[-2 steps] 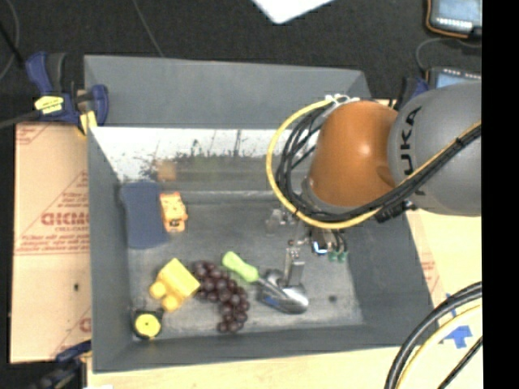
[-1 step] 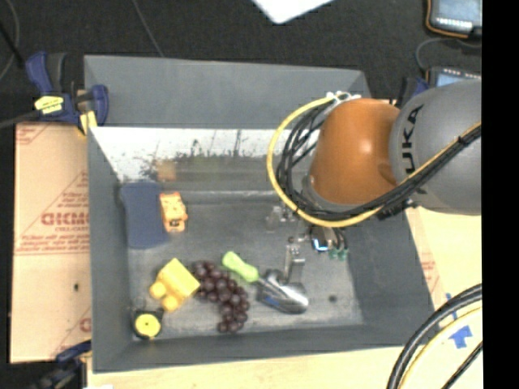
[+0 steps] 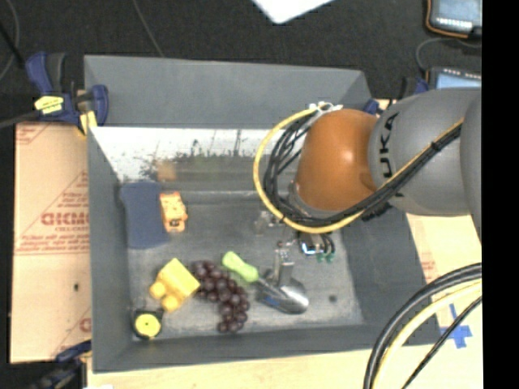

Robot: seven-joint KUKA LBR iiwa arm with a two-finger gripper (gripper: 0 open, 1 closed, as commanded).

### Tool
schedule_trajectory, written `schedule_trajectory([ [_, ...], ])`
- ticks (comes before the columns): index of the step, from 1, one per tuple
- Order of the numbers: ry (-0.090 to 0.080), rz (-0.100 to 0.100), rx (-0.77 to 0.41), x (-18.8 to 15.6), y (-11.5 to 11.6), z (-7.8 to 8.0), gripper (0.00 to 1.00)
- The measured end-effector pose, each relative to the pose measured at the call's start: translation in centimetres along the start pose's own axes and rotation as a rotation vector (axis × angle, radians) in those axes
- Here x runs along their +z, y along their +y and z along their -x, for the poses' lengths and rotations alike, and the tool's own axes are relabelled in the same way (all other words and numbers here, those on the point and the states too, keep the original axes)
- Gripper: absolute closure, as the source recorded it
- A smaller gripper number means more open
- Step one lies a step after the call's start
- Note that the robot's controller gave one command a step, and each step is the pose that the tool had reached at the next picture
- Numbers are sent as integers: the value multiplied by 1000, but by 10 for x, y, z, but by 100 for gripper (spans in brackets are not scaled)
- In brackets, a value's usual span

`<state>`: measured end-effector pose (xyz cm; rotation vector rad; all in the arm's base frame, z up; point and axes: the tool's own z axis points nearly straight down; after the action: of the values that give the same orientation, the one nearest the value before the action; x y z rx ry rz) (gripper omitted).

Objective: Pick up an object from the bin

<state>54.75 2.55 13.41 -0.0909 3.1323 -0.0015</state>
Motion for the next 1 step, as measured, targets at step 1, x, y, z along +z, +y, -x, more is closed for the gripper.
schedule_trajectory([
  [1, 3, 0, 33, 40, 33, 1, 0],
])
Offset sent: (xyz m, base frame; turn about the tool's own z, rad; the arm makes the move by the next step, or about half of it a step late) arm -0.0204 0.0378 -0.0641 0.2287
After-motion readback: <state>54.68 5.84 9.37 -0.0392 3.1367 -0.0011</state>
